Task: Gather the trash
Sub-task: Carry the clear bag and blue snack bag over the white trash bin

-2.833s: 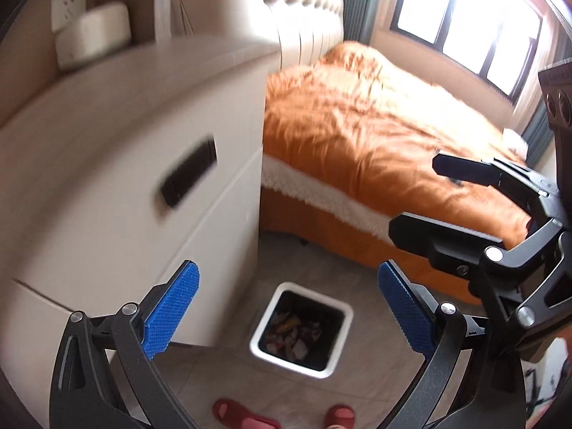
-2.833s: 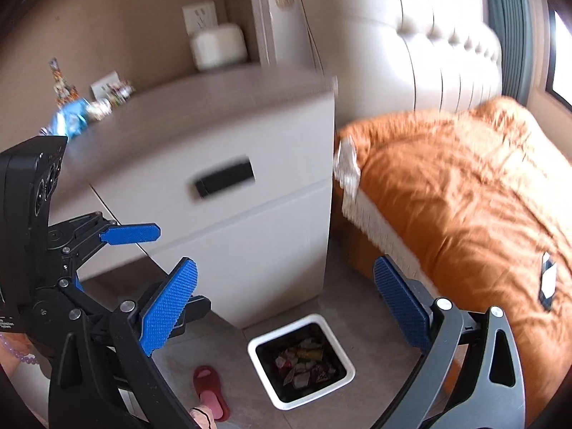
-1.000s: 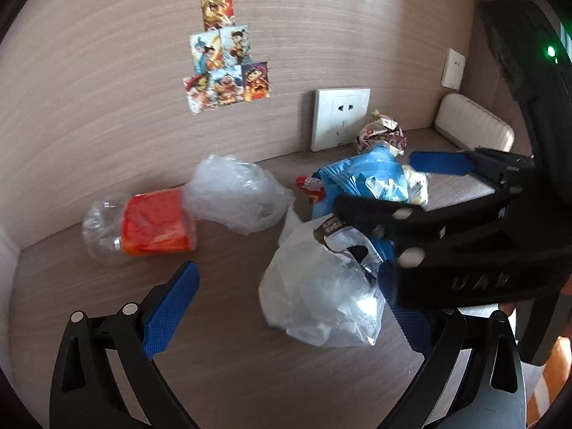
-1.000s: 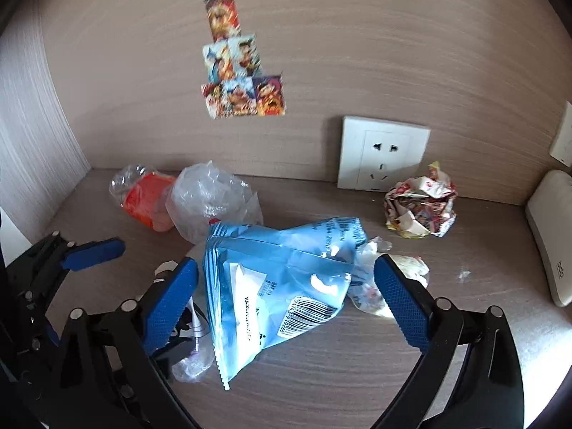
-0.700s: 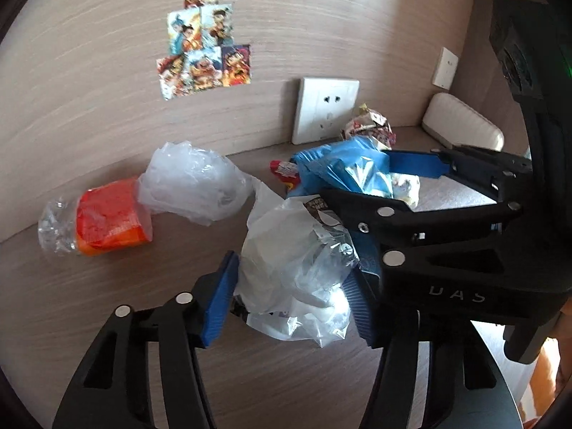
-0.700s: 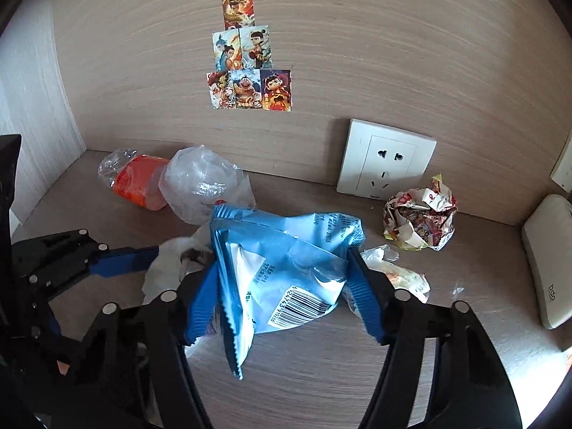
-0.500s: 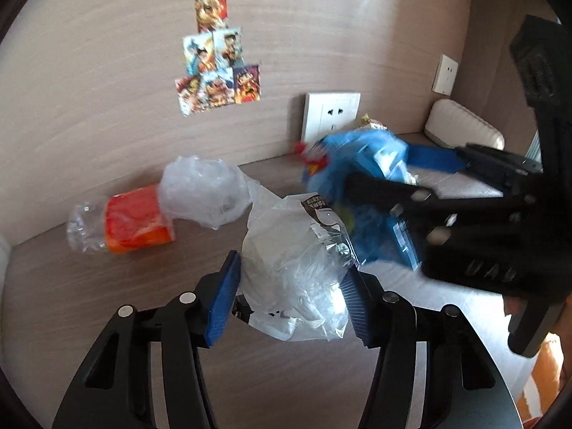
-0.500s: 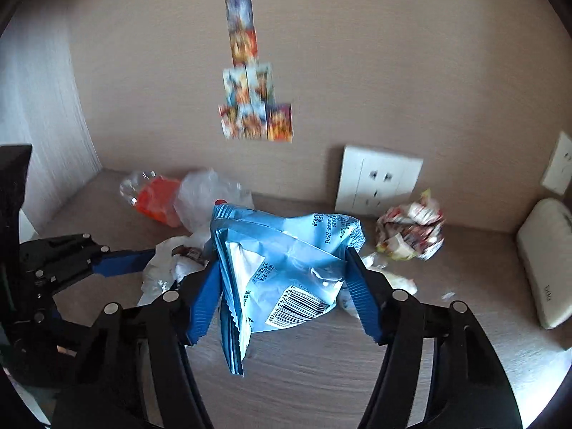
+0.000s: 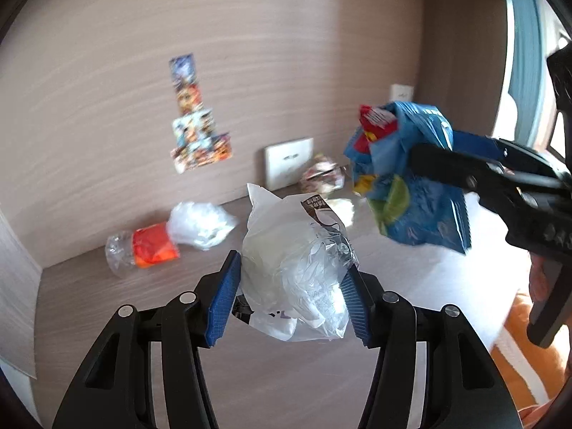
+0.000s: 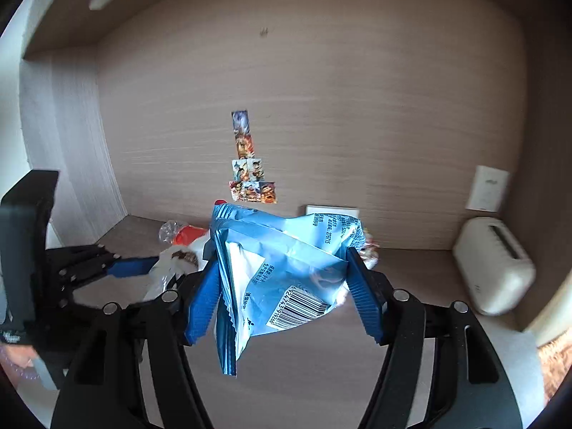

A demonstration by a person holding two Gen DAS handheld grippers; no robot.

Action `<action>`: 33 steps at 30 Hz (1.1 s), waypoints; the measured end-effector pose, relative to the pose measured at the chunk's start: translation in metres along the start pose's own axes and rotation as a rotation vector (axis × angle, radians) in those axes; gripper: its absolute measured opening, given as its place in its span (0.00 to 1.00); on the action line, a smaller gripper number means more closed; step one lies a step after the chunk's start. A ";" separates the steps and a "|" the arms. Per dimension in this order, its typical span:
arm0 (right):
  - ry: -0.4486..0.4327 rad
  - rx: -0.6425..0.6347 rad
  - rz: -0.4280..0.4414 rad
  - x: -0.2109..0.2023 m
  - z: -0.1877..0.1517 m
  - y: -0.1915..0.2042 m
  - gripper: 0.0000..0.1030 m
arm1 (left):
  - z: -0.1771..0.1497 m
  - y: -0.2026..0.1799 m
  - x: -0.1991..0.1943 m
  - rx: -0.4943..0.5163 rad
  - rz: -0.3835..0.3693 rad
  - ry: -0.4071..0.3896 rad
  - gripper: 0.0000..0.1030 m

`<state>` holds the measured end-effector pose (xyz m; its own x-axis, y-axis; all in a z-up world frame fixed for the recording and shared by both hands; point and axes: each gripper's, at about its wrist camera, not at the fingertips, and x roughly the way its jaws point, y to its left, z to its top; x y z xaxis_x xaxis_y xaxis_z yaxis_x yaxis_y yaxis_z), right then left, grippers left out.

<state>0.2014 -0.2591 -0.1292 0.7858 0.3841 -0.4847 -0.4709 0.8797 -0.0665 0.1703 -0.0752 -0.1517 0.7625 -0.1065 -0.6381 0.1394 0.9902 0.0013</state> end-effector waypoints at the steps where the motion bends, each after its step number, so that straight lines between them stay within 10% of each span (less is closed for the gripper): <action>1: -0.001 0.000 -0.016 -0.011 -0.002 -0.003 0.65 | 0.001 -0.009 -0.005 0.007 -0.019 -0.002 0.53; 33: 0.071 0.346 -0.562 -0.356 -0.186 -0.052 0.66 | -0.092 -0.341 -0.095 0.403 -0.503 0.081 0.53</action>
<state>-0.1286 -0.4938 -0.1149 0.8406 -0.1683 -0.5148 0.1680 0.9846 -0.0476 -0.0073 -0.3940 -0.1624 0.4945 -0.5258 -0.6921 0.7051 0.7083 -0.0343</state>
